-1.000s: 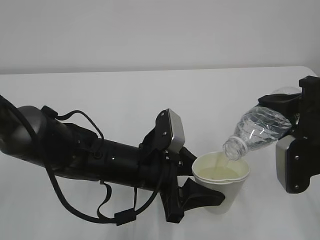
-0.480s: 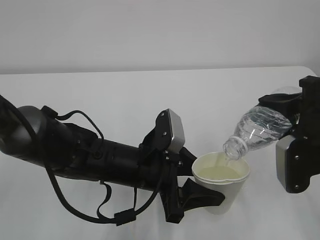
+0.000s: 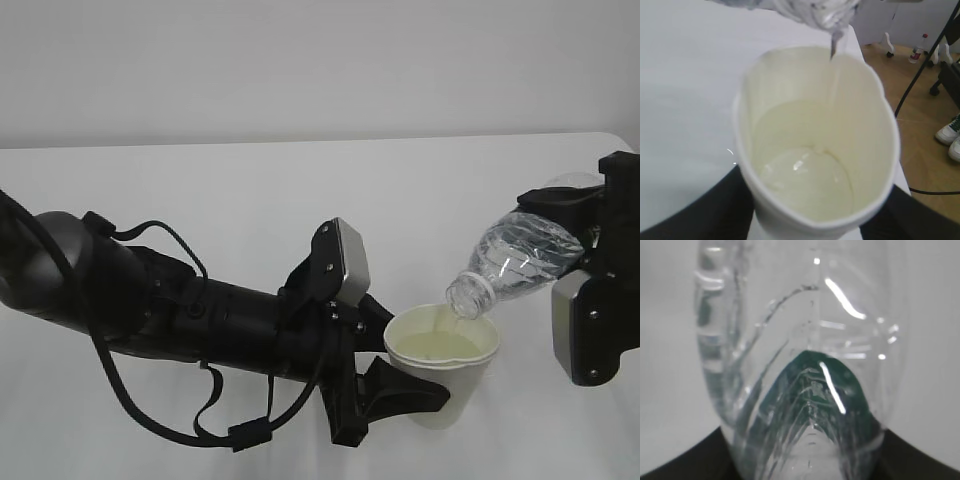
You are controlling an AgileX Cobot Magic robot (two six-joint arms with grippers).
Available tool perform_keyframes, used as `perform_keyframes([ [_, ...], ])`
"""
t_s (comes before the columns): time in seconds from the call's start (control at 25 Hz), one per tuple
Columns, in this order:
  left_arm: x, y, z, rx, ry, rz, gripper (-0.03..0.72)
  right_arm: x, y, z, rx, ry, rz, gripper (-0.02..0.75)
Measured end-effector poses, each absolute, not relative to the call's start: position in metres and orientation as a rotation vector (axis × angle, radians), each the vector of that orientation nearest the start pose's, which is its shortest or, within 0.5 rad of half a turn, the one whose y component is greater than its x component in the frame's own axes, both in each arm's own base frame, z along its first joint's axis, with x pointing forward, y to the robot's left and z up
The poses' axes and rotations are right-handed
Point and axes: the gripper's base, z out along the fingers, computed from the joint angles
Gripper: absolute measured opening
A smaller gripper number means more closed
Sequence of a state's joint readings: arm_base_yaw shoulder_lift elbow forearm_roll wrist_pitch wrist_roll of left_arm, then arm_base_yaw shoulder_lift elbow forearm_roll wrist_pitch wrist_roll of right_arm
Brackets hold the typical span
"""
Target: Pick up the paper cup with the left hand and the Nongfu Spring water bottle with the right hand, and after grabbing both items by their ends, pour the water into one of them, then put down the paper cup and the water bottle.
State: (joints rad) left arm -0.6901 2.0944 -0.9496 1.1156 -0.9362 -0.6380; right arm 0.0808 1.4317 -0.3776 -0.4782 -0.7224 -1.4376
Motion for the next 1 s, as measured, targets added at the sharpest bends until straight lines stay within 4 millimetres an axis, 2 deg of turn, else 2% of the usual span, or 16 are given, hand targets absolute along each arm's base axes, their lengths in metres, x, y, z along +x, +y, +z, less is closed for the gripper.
perform_keyframes([
  [0.68,0.2445,-0.2872,0.1093,1.369,1.591,-1.112,0.426,0.24,0.0457,0.1886,-1.682,0.994,-0.889,0.364],
  [1.0,0.2487,-0.2878,0.1112,1.295,1.616,-1.11,0.426,0.2408,0.0444,0.1896,-1.634,1.041,-0.872,0.364],
])
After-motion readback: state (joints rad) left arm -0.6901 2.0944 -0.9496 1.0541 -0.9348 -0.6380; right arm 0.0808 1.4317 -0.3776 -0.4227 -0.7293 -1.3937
